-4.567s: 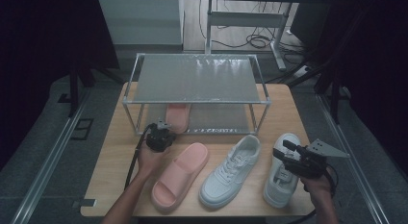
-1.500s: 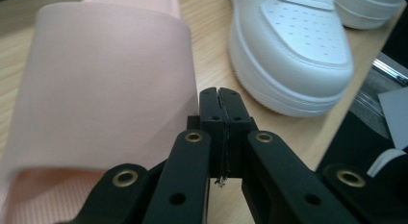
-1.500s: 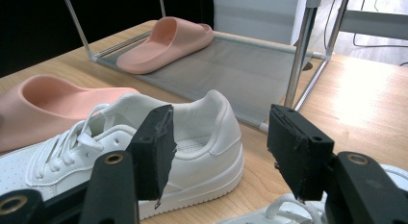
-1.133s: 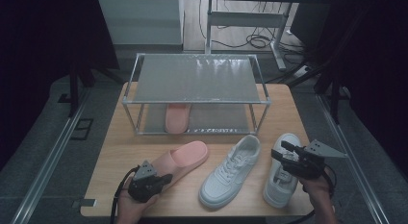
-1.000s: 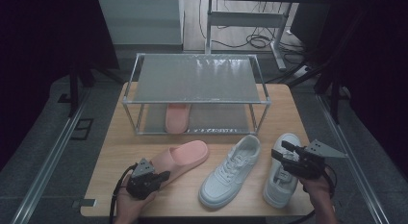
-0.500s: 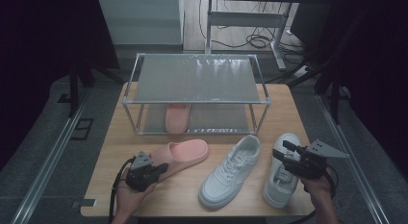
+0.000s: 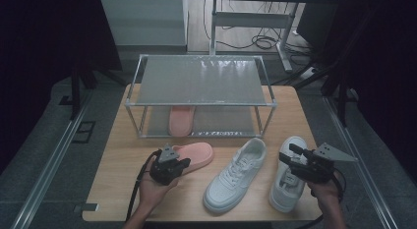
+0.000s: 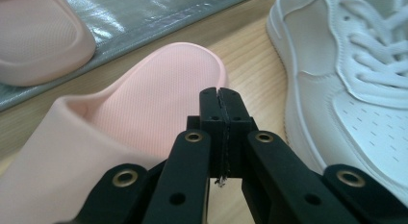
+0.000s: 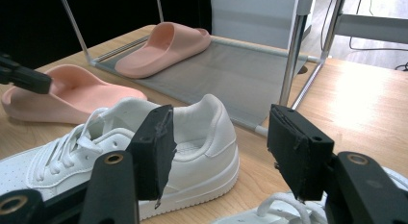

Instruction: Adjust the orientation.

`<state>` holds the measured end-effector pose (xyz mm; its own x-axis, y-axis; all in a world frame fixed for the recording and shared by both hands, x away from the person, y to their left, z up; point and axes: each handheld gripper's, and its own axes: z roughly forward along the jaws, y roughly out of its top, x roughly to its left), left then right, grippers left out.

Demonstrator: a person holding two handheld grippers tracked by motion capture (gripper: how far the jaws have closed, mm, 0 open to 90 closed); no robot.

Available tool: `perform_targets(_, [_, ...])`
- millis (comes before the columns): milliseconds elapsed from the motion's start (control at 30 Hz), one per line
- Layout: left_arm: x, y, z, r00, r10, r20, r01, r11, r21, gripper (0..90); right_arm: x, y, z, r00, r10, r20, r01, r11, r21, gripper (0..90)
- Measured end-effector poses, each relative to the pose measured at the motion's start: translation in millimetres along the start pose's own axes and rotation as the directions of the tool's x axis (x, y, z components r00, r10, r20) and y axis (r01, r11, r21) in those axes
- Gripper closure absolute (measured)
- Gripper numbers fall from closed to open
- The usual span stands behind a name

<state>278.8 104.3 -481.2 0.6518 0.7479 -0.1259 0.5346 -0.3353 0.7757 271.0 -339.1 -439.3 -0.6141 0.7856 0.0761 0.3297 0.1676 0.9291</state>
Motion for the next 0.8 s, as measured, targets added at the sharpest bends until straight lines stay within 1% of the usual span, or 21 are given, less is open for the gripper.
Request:
perform_targets(100, [0.8,1.8,8.1,1.0,-0.005,0.0,0.005,0.9998,0.021,90.0,-1.2,-0.1,-0.5,1.0,0.004,0.0,-0.004,1.0,0.0,42.9])
perform_targets(233, [1.0,-0.6,12.2,1.0,-0.004,-0.008,0.004,0.9993,0.038,90.0,-1.6,-0.6,-0.1,1.0,0.005,0.002,-0.005,1.0,0.001,42.9])
perform_targets(467, [1.6,-5.2,14.7,0.9999,-0.005,-0.012,0.006,0.9985,0.054,89.9,-0.3,-0.5,1.0,1.0,0.001,0.0,-0.001,1.0,0.004,42.9])
perform_targets(533, [3.1,-6.9,15.2,0.9998,-0.011,-0.019,0.012,0.9981,0.061,89.9,-0.2,-0.7,1.4,1.0,0.001,-0.001,-0.001,1.0,0.006,42.9])
perform_targets(700, [5.3,-11.1,12.3,0.9995,-0.02,-0.026,0.022,0.9979,0.061,90.0,-0.3,-1.6,2.8,1.0,0.002,-0.003,-0.002,1.0,0.01,42.9])
perform_targets(800, [5.4,-12.5,10.8,0.9995,-0.016,-0.027,0.018,0.9979,0.062,90.0,0.0,-1.8,3.6,1.0,-0.001,-0.004,0.001,1.0,0.012,42.9])
